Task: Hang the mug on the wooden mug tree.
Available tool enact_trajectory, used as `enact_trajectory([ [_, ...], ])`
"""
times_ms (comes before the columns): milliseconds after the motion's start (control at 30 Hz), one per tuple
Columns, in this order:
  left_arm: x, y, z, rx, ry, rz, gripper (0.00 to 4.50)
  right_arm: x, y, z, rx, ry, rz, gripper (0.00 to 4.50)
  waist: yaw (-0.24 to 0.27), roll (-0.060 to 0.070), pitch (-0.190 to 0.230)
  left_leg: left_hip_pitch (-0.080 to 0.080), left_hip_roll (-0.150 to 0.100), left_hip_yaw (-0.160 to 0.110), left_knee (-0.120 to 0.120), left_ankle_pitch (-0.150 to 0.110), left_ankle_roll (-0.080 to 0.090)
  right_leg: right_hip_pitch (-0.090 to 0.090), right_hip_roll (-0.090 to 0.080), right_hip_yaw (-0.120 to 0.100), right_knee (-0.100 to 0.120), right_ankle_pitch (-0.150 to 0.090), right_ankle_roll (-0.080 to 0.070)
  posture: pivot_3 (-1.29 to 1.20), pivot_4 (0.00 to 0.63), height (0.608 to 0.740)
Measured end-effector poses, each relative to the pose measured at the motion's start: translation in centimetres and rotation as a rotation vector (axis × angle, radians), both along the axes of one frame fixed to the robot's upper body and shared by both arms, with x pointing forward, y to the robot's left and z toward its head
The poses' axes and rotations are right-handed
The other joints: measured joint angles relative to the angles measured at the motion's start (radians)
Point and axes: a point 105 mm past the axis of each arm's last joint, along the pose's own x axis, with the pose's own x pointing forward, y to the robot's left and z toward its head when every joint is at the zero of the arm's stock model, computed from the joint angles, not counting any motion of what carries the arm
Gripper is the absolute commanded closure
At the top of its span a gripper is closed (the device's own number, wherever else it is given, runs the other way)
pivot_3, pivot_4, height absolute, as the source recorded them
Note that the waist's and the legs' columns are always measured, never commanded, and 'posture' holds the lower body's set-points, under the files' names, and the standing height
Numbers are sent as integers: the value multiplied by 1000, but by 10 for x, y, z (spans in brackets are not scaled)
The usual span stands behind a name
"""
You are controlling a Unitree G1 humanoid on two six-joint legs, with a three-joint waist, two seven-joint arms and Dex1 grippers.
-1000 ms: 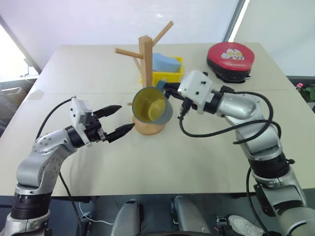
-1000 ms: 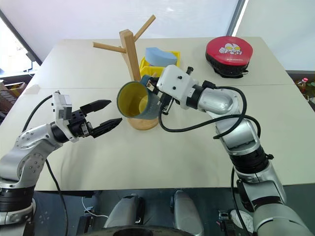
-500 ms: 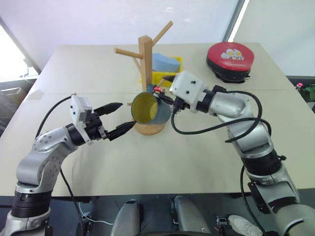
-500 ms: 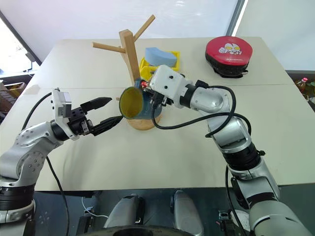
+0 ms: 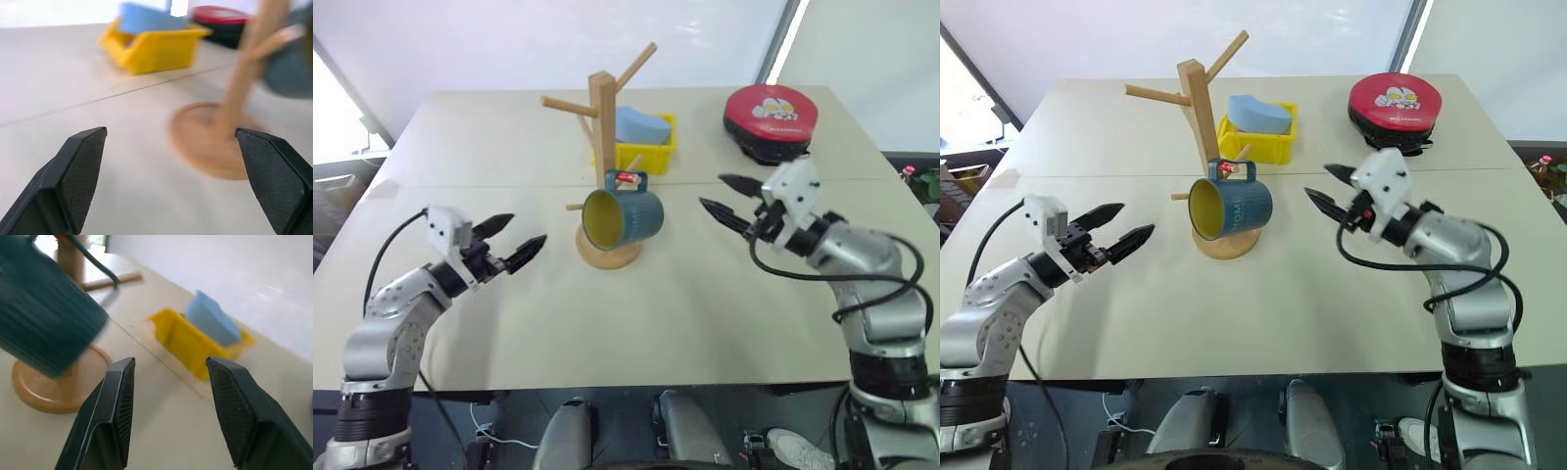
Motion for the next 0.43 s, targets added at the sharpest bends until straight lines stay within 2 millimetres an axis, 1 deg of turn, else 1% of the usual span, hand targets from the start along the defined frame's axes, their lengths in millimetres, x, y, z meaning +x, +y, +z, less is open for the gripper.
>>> enact_trajectory([
  [100,5,22,-16,-25,17,155,0,-2,-12,-44,104,110,-90,2124,-2,0,0,1,0,1,0,0,0,0,0,1,1,0,0,0,150,740],
  [133,6,26,-21,-27,25,185,0,-2,-14,-51,116,127,-106,2124,-3,0,0,1,0,1,0,0,0,0,0,1,1,0,0,0,150,740],
  [200,4,34,-29,-45,37,236,0,-2,-18,-57,127,120,-138,2124,-3,1,0,2,0,1,0,0,0,0,0,1,2,0,0,0,150,740],
  [300,0,39,-40,-47,53,273,0,-1,-18,-58,147,90,-165,2124,-1,1,0,2,0,1,0,0,0,1,0,1,2,0,0,0,150,740],
  [433,0,44,-46,-48,65,299,0,0,-18,-62,147,83,-170,2124,1,0,0,3,0,1,0,0,0,1,0,1,2,0,0,0,150,740],
])
